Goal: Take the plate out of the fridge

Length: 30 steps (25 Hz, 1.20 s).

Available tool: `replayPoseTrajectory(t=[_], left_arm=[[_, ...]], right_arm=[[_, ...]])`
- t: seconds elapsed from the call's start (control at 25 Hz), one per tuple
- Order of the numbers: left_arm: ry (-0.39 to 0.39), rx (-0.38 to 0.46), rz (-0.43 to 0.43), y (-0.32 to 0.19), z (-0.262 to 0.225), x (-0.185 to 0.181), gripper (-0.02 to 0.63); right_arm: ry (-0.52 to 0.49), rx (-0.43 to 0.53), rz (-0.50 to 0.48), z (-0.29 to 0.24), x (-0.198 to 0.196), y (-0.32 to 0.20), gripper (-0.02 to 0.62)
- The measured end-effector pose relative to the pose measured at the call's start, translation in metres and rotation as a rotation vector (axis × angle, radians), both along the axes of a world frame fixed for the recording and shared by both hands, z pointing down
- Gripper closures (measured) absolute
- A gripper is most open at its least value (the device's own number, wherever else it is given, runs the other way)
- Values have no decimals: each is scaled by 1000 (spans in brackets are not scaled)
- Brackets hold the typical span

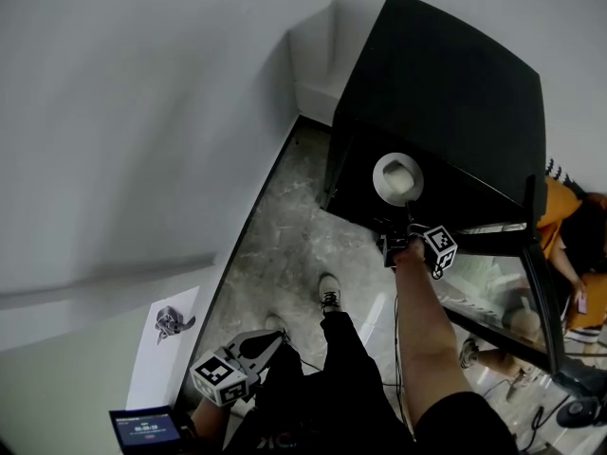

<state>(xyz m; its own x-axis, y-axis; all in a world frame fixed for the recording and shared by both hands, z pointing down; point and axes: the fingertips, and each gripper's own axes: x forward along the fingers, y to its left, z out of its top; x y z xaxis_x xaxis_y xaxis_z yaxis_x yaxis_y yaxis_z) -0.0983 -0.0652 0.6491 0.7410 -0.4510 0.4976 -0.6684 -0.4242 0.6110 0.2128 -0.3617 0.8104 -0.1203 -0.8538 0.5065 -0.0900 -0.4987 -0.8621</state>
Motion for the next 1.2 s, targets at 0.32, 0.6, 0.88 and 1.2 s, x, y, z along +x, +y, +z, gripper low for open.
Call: replayPoseTrajectory(t=[0.32,0.6,0.88,1.2], left_arm=[[8,0,-7,-5,-2,8,600],[11,3,-8,-9,-2,5,600],[8,-16,1,-5,-1,5,600],[13,-13,22,2,-1,6,600]], right_arm=[[2,-42,-38,-1,-8,-13,466],[16,-77,-54,2,-11,-17,484],[15,-68,-66,7,-12,-11,565],[-12,-72,-36,9,-19,22,565]])
